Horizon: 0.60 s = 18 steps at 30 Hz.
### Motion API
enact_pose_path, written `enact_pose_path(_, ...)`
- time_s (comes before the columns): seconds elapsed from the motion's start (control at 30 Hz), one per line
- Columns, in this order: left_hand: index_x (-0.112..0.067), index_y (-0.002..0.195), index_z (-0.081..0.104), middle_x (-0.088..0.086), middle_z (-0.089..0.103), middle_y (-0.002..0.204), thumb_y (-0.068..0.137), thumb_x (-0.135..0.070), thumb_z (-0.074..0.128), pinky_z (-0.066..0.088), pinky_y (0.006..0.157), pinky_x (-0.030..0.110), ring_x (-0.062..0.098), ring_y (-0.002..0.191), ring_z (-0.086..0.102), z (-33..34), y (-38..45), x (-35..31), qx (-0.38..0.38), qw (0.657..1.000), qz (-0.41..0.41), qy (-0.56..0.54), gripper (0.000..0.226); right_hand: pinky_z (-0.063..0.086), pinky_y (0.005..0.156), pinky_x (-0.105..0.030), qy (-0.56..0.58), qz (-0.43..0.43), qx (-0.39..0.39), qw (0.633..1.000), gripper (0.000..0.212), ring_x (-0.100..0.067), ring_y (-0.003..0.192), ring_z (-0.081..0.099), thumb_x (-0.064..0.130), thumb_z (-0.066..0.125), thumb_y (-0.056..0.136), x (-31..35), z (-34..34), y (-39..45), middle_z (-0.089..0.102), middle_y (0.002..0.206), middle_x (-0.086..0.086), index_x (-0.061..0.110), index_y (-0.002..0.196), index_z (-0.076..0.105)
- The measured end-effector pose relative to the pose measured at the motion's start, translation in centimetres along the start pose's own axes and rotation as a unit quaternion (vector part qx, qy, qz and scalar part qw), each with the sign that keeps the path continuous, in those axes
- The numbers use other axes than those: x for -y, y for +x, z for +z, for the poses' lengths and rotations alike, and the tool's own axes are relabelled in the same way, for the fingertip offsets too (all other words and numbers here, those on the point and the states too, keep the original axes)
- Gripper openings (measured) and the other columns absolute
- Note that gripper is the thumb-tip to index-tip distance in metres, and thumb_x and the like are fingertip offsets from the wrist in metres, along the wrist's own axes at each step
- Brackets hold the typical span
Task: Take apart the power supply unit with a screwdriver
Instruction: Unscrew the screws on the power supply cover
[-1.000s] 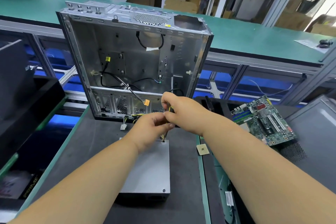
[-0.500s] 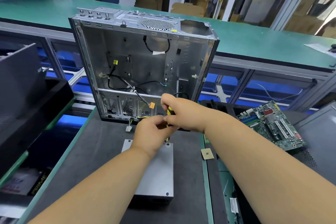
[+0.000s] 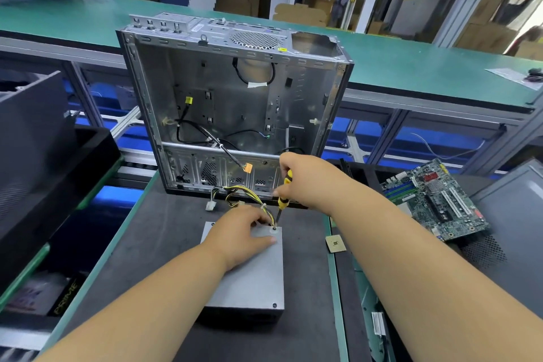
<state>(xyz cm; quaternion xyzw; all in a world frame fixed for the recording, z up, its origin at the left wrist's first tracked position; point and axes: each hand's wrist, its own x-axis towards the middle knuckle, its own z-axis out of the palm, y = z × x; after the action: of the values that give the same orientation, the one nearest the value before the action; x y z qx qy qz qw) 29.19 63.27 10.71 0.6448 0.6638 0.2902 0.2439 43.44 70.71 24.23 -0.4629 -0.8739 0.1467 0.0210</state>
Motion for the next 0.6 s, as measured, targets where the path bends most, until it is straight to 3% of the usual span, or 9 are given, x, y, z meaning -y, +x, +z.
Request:
enact_pose_path(0.1,-0.031,0.106,0.069,-0.019,0.063,0.103,0.079,-0.043,0.074,0.045,0.094,0.022,0.002,0.102,0.055,0.3,-0.5,0.5,-0.007,0.999,0.027,0.037,0.03,0.033,0.054,-0.029,-0.01,0.052,-0.056,0.997,0.034,-0.014,0.069,0.048,0.038,0.074,0.084,0.1,0.4,-0.5,0.052,0.076,0.006,0.023,0.082,0.044)
enact_pose_path(0.2,-0.032,0.105,0.07,-0.021,0.063,0.103,0.078,-0.042,0.076,0.045,0.095,0.022,0.0,0.102,0.055,0.6,-0.3,0.5,-0.019,0.999,0.023,0.013,0.029,0.033,0.054,-0.029,-0.069,0.07,-0.092,0.991,0.03,-0.023,0.079,0.054,0.042,0.063,0.092,0.9,1.5,-0.9,0.049,0.077,0.004,0.022,0.088,0.042)
enact_pose_path(0.3,-0.032,0.103,0.071,-0.02,0.064,0.103,0.077,-0.041,0.077,0.044,0.095,0.021,0.0,0.104,0.056,0.8,-0.1,0.7,-0.021,1.0,0.017,-0.004,0.028,0.026,0.049,-0.029,-0.105,0.08,-0.109,0.985,0.036,-0.024,0.075,0.05,0.053,0.05,0.097,1.3,2.1,-0.9,0.041,0.071,0.005,0.02,0.089,0.038)
enact_pose_path(0.43,-0.032,0.103,0.071,-0.02,0.064,0.104,0.077,-0.04,0.077,0.043,0.095,0.019,0.0,0.104,0.056,0.8,0.1,0.8,-0.019,1.0,0.018,-0.007,0.027,0.03,0.052,-0.032,-0.052,0.051,-0.071,0.995,0.021,-0.025,0.075,0.052,0.031,0.054,0.099,0.9,1.9,-0.5,0.049,0.074,0.002,0.017,0.092,0.04)
enact_pose_path(0.6,-0.033,0.102,0.071,-0.021,0.063,0.103,0.076,-0.038,0.078,0.044,0.095,0.019,-0.003,0.102,0.057,0.7,0.3,0.7,-0.01,1.0,0.007,-0.02,0.027,0.03,0.052,-0.028,0.009,0.006,-0.025,1.0,0.019,-0.012,0.064,0.045,0.026,0.056,0.098,0.5,1.1,-0.5,0.055,0.074,0.002,0.02,0.087,0.042)
